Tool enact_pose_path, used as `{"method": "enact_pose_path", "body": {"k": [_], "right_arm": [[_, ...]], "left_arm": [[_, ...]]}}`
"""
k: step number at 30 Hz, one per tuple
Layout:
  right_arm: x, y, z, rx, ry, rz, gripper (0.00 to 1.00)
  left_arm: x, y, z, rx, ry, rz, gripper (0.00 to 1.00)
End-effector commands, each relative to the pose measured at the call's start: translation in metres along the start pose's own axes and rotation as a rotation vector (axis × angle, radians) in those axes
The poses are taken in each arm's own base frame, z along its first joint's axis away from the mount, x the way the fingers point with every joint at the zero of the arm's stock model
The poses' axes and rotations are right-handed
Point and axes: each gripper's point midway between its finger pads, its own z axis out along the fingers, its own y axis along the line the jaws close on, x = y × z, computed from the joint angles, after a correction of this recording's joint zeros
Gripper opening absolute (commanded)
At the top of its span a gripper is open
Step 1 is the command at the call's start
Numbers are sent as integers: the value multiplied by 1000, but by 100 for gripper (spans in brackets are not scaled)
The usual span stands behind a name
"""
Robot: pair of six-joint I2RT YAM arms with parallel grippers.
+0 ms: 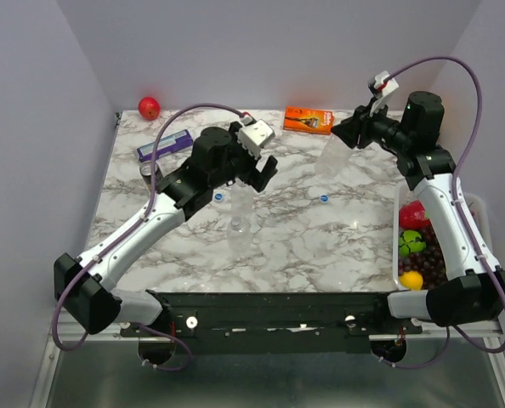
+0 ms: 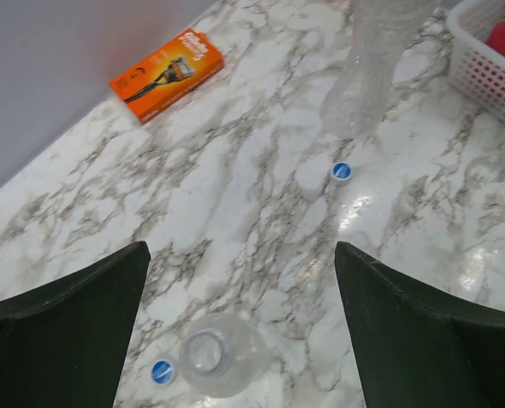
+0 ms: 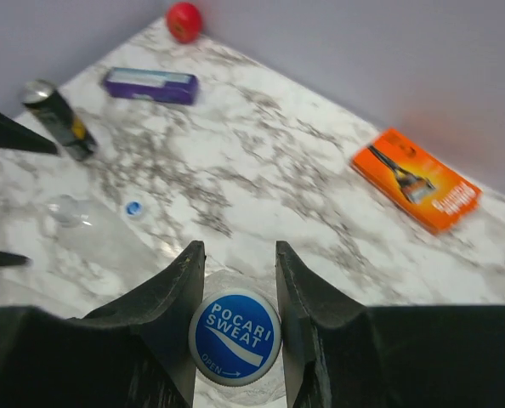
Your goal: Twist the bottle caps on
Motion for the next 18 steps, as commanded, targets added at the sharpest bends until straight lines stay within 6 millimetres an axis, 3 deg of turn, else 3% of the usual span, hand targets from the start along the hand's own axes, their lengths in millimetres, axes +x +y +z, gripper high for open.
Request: {"method": "enact_pose_path", "body": {"k": [1,6,9,16,18], "right_arm": [[40,-60,1,189,75,-84,0],[85,-100,8,253,146,-64,0],[108,-115,12,272,170,-94,0],[136,-136,22,299,203,-100,1],[143,-148,15,329,209,-81,2]], "left_arm": [[-16,18,-37,-60,-28,117,99],[-33,14,-42,-41,-76,95,99],[-32,11,-42,-25,-72,85,99],[-32,15,-42,-39,-43,118,99],[-32,18,-40,-50,-40,128,99]]}}
